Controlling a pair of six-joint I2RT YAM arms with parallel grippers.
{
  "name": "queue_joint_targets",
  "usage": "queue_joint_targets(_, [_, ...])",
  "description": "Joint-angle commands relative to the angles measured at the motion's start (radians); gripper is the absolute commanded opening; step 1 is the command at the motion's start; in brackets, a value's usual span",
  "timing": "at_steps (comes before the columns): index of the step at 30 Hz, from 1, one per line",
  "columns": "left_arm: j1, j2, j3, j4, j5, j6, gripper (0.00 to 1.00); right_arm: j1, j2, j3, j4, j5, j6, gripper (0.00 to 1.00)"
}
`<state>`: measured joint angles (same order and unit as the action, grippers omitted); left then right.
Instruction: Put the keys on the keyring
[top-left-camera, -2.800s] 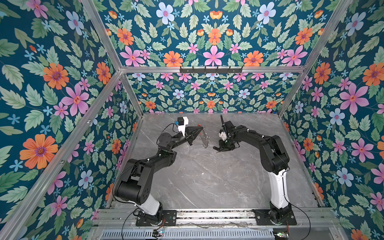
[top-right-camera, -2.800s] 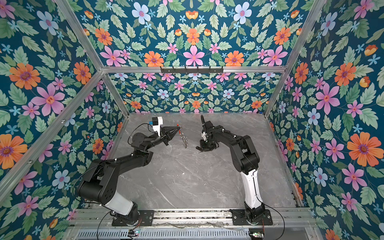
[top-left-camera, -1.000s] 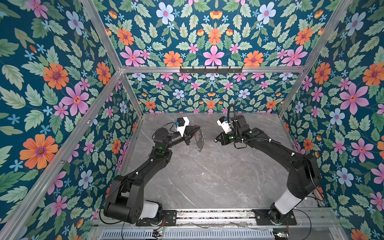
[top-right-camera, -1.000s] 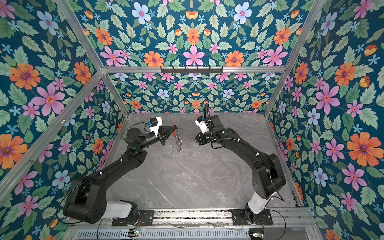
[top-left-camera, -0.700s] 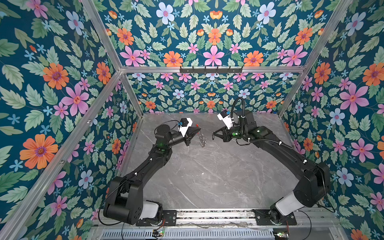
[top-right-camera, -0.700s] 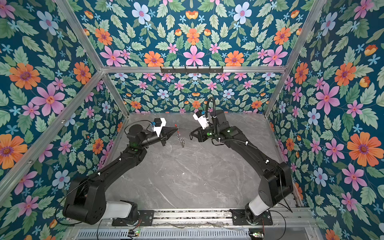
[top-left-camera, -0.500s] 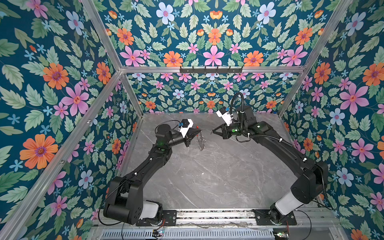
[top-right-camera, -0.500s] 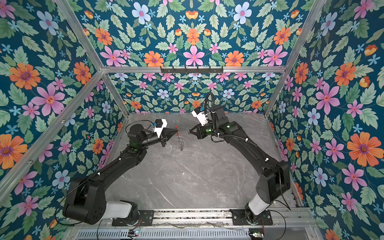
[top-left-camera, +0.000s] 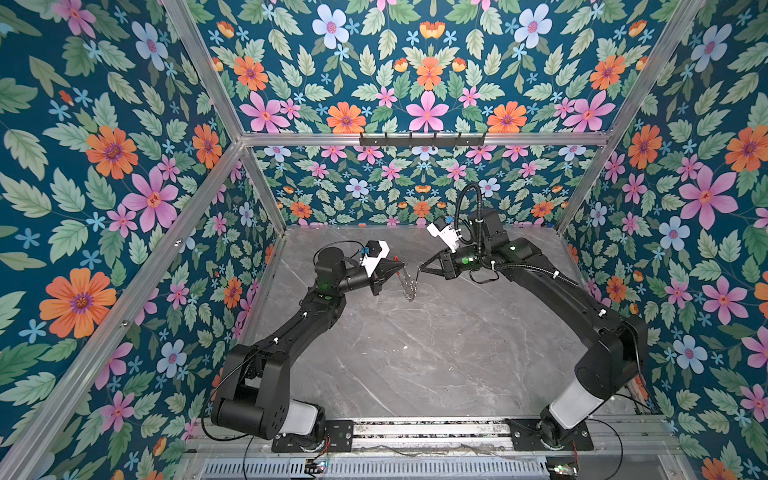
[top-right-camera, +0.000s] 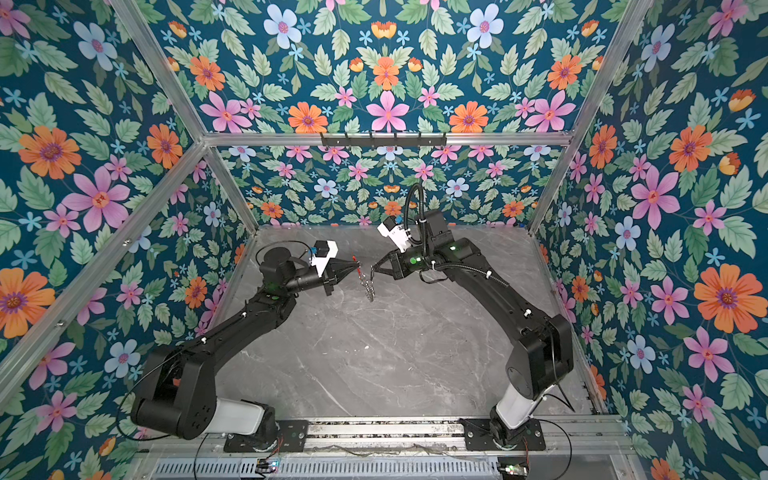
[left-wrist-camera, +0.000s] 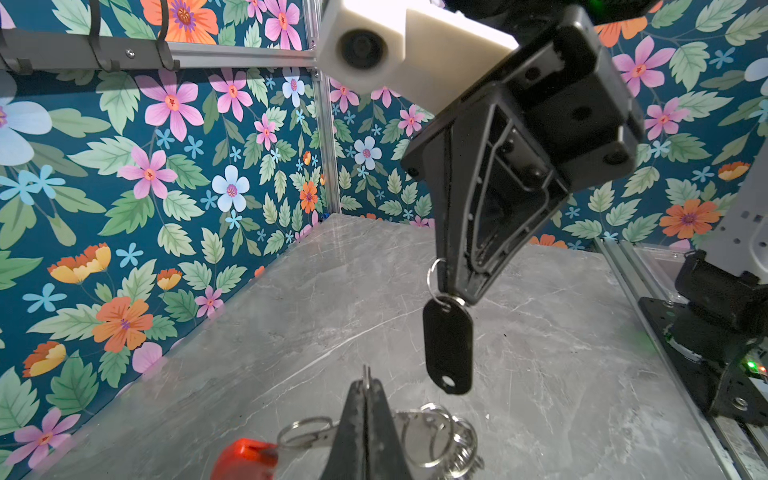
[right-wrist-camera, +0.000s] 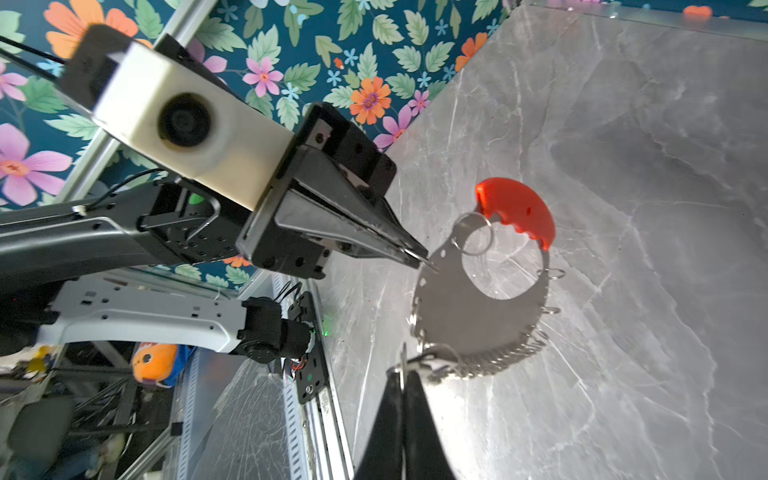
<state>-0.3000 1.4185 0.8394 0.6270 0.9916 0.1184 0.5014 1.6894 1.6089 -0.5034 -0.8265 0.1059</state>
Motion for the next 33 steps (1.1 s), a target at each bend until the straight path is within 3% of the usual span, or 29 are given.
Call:
queue_joint_targets(1, [0.000, 0.008, 0.000, 0.088, 0.028, 0.018, 0.00, 0.002, 0.025, 0.025, -0.007, -0.101, -0.009, 0.00])
queue_joint_targets(13, [-0.008, 0.062, 0.000, 0.248, 0.047, -0.086, 0.00, 0.002, 0.070, 0.052, 0.036, -0.147, 0.027, 0.00])
queue_joint_targets(33, [-0.018, 0.065, -0.006, 0.284, 0.045, -0.119, 0.00, -0.031, 0.071, -0.006, 0.218, -0.114, 0.176, 0.00])
